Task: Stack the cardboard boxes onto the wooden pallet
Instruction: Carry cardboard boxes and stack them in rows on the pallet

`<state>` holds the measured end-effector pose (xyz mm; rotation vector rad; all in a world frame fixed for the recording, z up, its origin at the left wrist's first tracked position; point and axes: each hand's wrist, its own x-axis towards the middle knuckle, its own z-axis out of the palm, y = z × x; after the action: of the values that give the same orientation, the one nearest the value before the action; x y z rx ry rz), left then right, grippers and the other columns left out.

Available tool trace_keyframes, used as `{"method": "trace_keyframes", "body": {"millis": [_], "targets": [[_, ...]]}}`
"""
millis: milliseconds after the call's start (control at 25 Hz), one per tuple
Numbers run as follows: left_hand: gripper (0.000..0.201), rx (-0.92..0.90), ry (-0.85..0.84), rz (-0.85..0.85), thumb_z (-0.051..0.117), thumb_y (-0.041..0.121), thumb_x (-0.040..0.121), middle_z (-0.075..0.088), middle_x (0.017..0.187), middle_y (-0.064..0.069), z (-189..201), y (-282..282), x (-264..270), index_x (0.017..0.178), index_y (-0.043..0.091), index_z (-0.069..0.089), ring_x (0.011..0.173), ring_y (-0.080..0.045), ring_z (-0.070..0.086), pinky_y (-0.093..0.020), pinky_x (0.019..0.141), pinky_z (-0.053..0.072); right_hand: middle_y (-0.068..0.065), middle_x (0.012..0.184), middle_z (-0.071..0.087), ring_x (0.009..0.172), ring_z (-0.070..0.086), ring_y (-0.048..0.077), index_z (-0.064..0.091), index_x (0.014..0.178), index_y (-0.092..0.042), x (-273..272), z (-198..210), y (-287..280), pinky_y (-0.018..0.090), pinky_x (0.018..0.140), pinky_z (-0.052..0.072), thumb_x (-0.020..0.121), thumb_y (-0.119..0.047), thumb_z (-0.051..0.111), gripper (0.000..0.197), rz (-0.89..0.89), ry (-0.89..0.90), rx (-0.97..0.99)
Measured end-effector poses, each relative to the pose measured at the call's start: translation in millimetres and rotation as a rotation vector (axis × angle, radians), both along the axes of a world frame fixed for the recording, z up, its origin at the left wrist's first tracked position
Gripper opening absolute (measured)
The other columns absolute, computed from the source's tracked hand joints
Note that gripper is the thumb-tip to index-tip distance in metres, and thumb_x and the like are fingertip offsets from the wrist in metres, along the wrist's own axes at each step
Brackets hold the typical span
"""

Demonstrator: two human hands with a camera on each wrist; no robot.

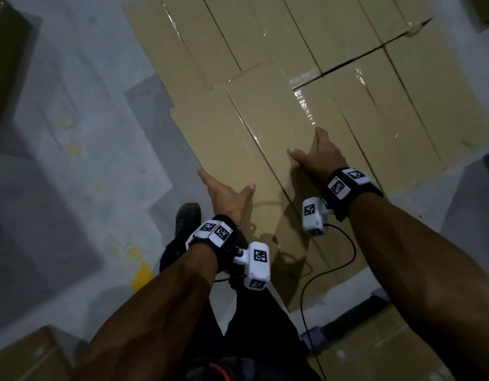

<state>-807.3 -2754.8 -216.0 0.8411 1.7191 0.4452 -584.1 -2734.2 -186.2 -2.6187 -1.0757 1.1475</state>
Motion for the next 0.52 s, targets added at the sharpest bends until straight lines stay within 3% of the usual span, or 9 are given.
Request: {"method": "trace_keyframes", "body": {"millis": [80, 360, 520], "targets": [[0.126, 0.053, 0.017, -0.030, 0.082, 0.016, 0.079, 0.005, 0.165, -0.011, 3, -6, 3, 0.155, 0.017, -0.018, 0.150, -0.023, 0.015, -0.022, 0.112, 0.012, 0.020, 0.145, 0.047, 0.129, 0.048, 0.043, 0.020, 0.154, -0.025, 1, 2, -6, 0.049, 0.102, 0.042, 0.085, -0.064, 0.063, 0.091, 0.015, -0.007, 0.022], [0.121, 0.117, 0.039, -0.100, 0.080, 0.016, 0.082, 0.002, 0.166, -0.006, 9, -17, 10, 0.156, 0.021, -0.016, 0.150, -0.019, 0.011, -0.021, 0.110, 0.011, 0.020, 0.148, 0.043, 0.131, 0.045, 0.045, 0.017, 0.156, -0.020, 13, 4, -20, 0.051, 0.106, 0.040, 0.088, -0.061, 0.062, 0.092, 0.048, -0.001, 0.050], [0.122, 0.096, 0.045, -0.121, 0.081, 0.015, 0.081, 0.006, 0.165, -0.009, 8, -15, 2, 0.157, 0.023, -0.015, 0.150, -0.023, 0.014, -0.032, 0.118, 0.016, 0.021, 0.152, 0.038, 0.134, 0.043, 0.044, 0.011, 0.157, -0.023, 8, -3, -16, 0.050, 0.107, 0.038, 0.086, -0.066, 0.060, 0.096, 0.058, -0.013, 0.024]]}}
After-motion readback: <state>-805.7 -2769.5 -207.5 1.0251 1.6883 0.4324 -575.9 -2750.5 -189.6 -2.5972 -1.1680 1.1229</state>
